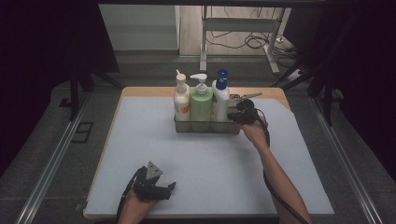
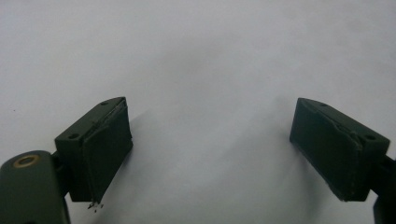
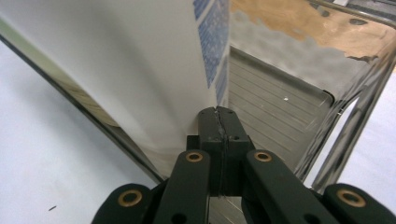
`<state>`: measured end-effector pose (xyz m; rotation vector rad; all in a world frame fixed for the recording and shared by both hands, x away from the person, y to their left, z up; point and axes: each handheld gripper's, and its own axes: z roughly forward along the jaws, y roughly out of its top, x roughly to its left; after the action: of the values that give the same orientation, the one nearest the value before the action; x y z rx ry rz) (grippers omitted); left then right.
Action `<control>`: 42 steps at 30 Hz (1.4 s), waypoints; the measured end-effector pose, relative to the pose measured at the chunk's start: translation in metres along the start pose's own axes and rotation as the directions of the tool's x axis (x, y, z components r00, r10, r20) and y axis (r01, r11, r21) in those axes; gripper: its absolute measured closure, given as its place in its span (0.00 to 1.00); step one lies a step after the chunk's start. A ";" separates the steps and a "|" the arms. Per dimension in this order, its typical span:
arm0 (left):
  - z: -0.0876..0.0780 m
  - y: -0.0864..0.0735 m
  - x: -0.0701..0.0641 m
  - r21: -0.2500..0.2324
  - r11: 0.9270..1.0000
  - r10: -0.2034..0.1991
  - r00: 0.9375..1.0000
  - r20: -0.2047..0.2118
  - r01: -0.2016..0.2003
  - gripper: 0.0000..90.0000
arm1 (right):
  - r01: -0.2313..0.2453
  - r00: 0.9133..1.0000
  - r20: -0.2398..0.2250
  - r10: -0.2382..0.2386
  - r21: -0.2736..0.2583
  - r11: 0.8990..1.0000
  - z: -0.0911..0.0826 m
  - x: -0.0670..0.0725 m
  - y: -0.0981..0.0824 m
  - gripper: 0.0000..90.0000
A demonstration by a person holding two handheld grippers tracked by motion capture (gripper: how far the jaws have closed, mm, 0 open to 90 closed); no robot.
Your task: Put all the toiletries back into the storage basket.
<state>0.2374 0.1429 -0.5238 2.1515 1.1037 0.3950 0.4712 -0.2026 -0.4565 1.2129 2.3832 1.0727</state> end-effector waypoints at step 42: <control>0.000 0.000 0.000 0.000 1.000 0.001 1.000 0.000 -0.001 0.14 | 0.029 0.999 -0.033 -0.029 -0.017 0.999 -0.016 0.011 -0.001 0.83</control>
<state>0.2374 0.1429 -0.5238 2.1515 1.1030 0.3955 0.4555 -0.2022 -0.4456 1.1606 2.4045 1.1097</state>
